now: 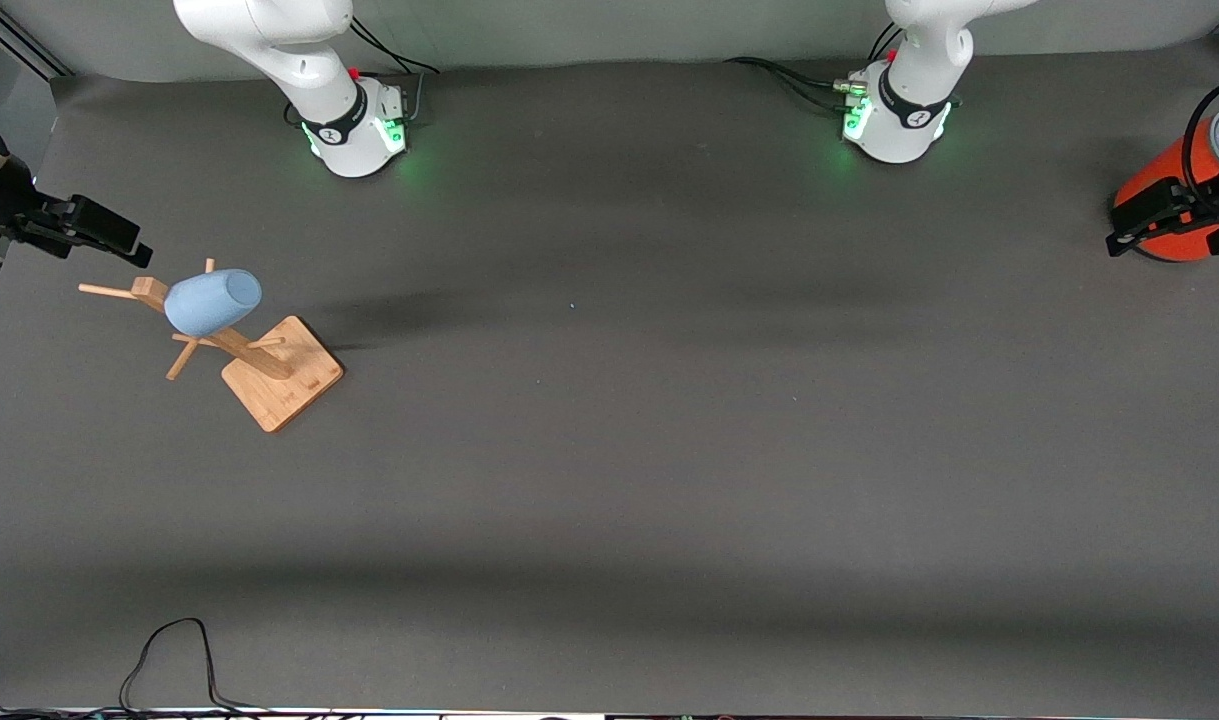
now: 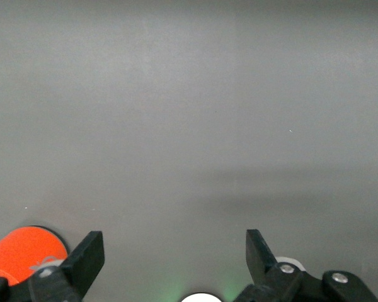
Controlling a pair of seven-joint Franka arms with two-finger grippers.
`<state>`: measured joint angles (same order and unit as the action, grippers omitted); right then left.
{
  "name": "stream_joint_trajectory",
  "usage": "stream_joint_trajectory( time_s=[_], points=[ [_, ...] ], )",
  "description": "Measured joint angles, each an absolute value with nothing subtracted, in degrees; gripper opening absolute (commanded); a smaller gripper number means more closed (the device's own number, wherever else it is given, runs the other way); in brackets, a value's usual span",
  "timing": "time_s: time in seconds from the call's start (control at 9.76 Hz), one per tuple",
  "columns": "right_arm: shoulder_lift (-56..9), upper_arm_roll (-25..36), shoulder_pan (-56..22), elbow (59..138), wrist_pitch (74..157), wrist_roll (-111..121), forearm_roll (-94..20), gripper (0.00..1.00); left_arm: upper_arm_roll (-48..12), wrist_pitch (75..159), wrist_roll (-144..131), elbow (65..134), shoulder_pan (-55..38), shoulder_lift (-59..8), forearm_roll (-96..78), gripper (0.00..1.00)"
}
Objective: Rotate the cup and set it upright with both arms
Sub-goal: 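Move the right gripper toward the blue cup on the wooden stand, then close the right gripper around the blue cup's base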
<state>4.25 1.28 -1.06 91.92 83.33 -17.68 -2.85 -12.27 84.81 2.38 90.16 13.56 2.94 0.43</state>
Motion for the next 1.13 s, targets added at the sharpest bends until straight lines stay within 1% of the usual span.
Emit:
stream_joint_trajectory(
  time_s=[0.31,0.61,0.82,1.13],
  points=[
    [7.1,4.3,-1.1,96.8,83.4,-31.1,-5.1,1.00,-12.3,84.8,2.4,90.2,13.6,2.9,0.4,1.00],
    [7.5,6.7,-0.9,98.2,84.6,-42.0,-5.8,1.00,-12.3,84.8,2.4,90.2,13.6,2.9,0.4,1.00],
    [7.2,7.3,-0.9,98.8,87.2,-54.1,-5.8,1.00,-12.3,84.8,2.4,90.2,13.6,2.9,0.4,1.00],
    [7.2,7.3,-1.1,100.8,89.1,-60.6,-5.9,1.00,-12.3,84.8,2.4,90.2,13.6,2.9,0.4,1.00]
  ],
)
